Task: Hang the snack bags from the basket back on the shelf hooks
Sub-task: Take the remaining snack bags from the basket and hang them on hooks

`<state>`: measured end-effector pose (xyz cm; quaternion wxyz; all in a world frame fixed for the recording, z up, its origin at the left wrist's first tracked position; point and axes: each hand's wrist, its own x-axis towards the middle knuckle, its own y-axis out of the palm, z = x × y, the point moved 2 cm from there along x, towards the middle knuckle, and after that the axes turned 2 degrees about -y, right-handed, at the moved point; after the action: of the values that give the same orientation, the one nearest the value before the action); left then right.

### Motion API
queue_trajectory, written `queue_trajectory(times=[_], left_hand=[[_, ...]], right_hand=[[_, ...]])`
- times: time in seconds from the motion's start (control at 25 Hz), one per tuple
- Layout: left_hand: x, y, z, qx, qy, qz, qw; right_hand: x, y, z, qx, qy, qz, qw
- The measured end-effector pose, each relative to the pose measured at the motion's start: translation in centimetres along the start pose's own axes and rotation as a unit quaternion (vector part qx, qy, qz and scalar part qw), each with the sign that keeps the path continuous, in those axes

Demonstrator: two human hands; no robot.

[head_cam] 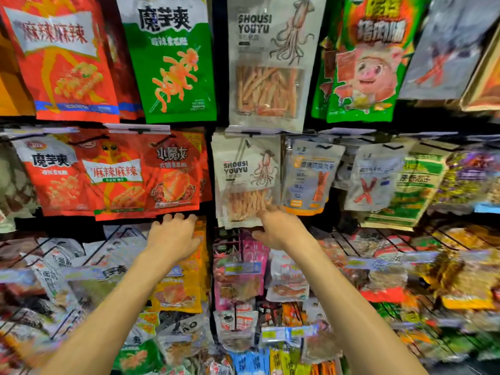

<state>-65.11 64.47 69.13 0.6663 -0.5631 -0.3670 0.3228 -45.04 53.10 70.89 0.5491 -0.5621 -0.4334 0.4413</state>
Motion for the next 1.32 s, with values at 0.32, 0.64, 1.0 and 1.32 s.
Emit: queue_trajectory(times=[0.32,0.64,1.0,1.32], left_hand=[[0.8,-0.8,-2.9,-0.038,-0.006,-0.03,0.999],[7.1,2.0,-2.8,-0.385,-0.028,-0.047,0.921],[12.3,3.6,-4.9,-0.611,-0.027,-0.033,0.79],[13.6,3.8,-4.9,-0.703,-0.011,-0.05,0.71]], right_hand=[[1.1,-0.7,-2.7,0.013,0.022,-0.087,0.996],[5.7,0.3,-3.4,0.413,0.095,-0.149,0.894],[6.5,1.0,-5.1,0.497,0.078,-0.232,0.832],[10.5,2.8,-7.0,0.572,0.063,-0.222,0.787]])
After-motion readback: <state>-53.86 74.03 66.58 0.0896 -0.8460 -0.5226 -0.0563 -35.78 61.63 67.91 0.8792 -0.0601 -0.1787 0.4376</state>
